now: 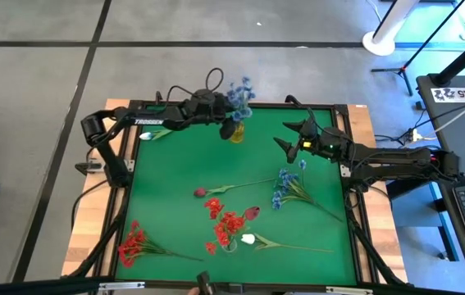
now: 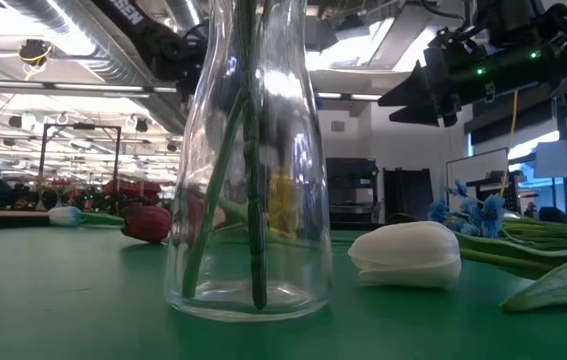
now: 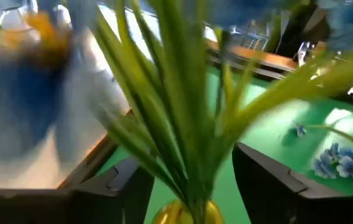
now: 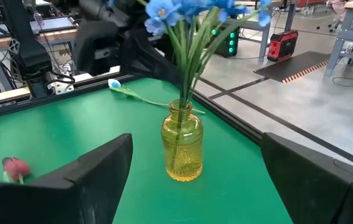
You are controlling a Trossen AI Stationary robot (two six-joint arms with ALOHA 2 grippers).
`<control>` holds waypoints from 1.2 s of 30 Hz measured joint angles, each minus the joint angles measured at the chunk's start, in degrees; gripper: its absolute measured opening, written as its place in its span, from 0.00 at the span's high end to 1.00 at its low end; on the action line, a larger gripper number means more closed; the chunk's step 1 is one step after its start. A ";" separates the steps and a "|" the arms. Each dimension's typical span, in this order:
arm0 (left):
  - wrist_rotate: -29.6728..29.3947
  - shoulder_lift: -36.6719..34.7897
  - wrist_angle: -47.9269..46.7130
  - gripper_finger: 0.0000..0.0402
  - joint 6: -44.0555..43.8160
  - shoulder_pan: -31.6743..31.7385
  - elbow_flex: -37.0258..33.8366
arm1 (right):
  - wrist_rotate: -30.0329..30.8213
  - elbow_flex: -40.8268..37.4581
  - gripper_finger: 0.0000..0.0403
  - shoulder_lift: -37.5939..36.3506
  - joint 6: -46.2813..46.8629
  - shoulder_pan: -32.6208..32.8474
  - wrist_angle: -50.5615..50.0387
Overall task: Sort flowers into vase by color
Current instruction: Put the left blue flowers into the yellow vase, then put the top white flower into the yellow vase
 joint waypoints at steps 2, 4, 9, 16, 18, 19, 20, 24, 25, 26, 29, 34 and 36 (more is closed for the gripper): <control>-1.30 -1.69 -2.23 0.45 0.66 -0.30 0.00 | 0.01 0.02 0.12 -0.01 0.00 0.00 0.01; -3.06 -3.84 -5.42 0.43 1.57 -0.75 0.00 | 0.02 0.02 0.12 0.00 0.00 0.00 -0.04; -8.55 -10.28 -16.21 0.41 2.84 -1.99 0.02 | 0.02 0.02 0.12 -0.01 0.02 0.00 -0.03; -15.38 -17.71 -33.13 0.41 -0.26 -4.53 0.02 | 0.02 0.02 0.12 -0.01 0.02 0.00 -0.21; -15.40 -19.11 -34.81 0.41 -1.80 -5.42 0.01 | 0.02 0.02 0.12 -0.01 0.04 0.00 -0.94; -15.38 -19.66 -34.54 0.41 -1.99 -5.93 -0.35 | 0.01 0.02 0.12 -0.02 0.03 0.00 -1.56; -15.39 -20.35 -34.22 0.41 -2.11 -6.39 -1.02 | -0.01 0.02 0.12 -0.01 0.07 0.00 -2.24; -16.15 -23.38 -30.25 0.41 -4.19 -6.35 -7.57 | -0.11 0.02 0.12 0.00 0.46 0.00 -6.17; -16.44 -24.29 -28.45 0.41 -4.96 -5.99 -9.95 | -0.11 0.02 0.12 0.00 0.70 -0.01 -7.20; -16.87 -25.24 -26.55 0.41 -5.79 -5.60 -12.35 | -0.11 0.02 0.12 0.00 1.09 -0.01 -8.13; -18.34 -28.03 -22.60 0.41 -9.24 -3.95 -18.93 | -0.07 0.02 0.12 0.00 1.68 -0.02 -10.13; -20.00 -31.44 -20.49 0.41 -13.61 -2.26 -25.00 | -0.12 0.02 0.12 0.00 1.68 -0.02 -10.77; -22.69 -32.29 -22.99 0.41 -13.36 -1.88 -25.38 | -0.15 0.02 0.12 0.00 1.68 -0.02 -10.47</control>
